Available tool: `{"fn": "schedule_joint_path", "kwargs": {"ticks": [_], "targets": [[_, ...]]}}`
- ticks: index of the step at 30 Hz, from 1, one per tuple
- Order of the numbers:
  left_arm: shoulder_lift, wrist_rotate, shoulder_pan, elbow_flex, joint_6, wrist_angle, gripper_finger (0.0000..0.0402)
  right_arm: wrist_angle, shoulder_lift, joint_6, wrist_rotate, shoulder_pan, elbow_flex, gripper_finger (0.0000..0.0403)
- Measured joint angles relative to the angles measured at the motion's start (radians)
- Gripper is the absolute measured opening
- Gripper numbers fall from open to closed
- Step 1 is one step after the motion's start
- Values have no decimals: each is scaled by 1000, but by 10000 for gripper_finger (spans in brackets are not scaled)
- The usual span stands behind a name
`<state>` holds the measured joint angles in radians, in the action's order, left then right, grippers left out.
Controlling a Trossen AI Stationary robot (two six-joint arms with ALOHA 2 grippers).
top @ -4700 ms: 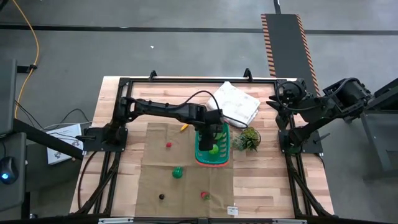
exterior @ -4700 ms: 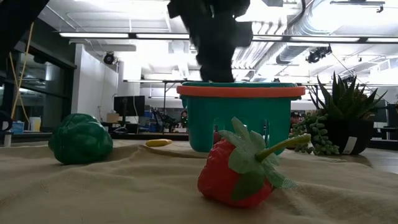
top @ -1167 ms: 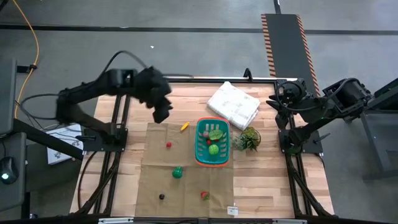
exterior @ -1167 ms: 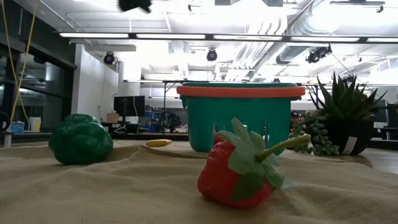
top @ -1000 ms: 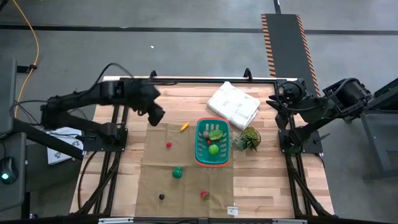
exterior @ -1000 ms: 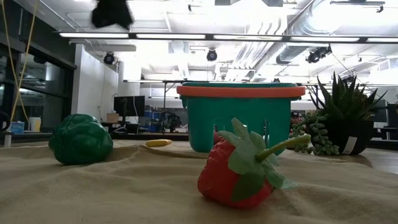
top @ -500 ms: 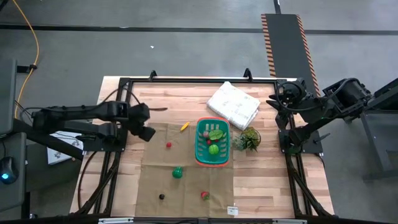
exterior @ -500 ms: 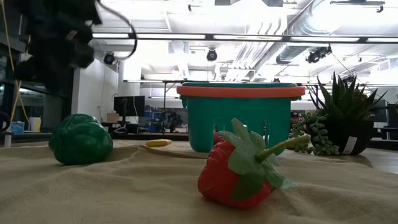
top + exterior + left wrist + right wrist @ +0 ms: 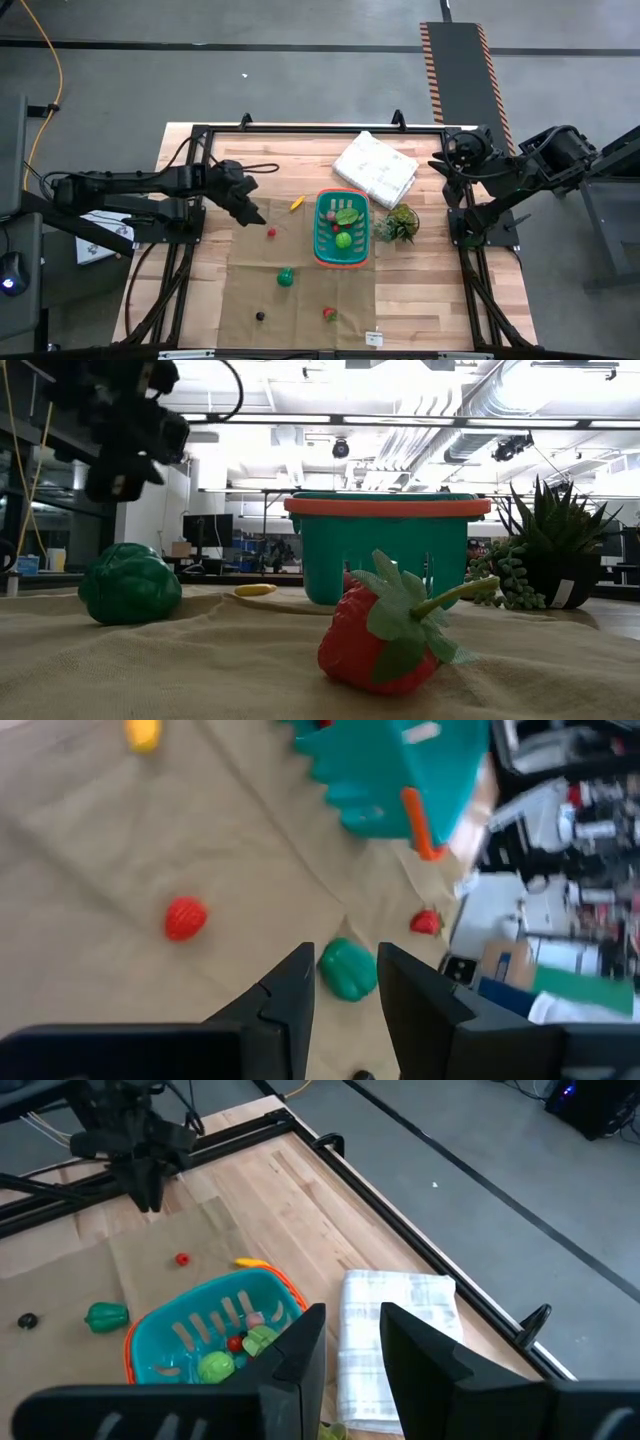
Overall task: Pick and placing Produce into tupperware
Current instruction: Put the red raspberry into the blue basket
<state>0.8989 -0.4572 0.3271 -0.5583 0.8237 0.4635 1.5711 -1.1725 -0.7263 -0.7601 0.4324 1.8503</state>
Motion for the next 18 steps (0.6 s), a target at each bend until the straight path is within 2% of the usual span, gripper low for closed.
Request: {"fn": "schedule_joint_path", "kwargs": {"ticks": [5, 8, 11, 18], "targets": [[0, -40, 0, 0, -139, 16, 102, 0, 0, -35, -21, 0, 0, 89], [0, -36, 0, 0, -193, -5, 102, 0, 0, -55, -24, 0, 0, 89], [-2, -32, -8, 0, -314, -1, 101, 0, 0, -61, -24, 0, 0, 89], [1, 131, -111, 0, -594, 11, 101, 0, 0, -160, -59, 0, 0, 89]]}}
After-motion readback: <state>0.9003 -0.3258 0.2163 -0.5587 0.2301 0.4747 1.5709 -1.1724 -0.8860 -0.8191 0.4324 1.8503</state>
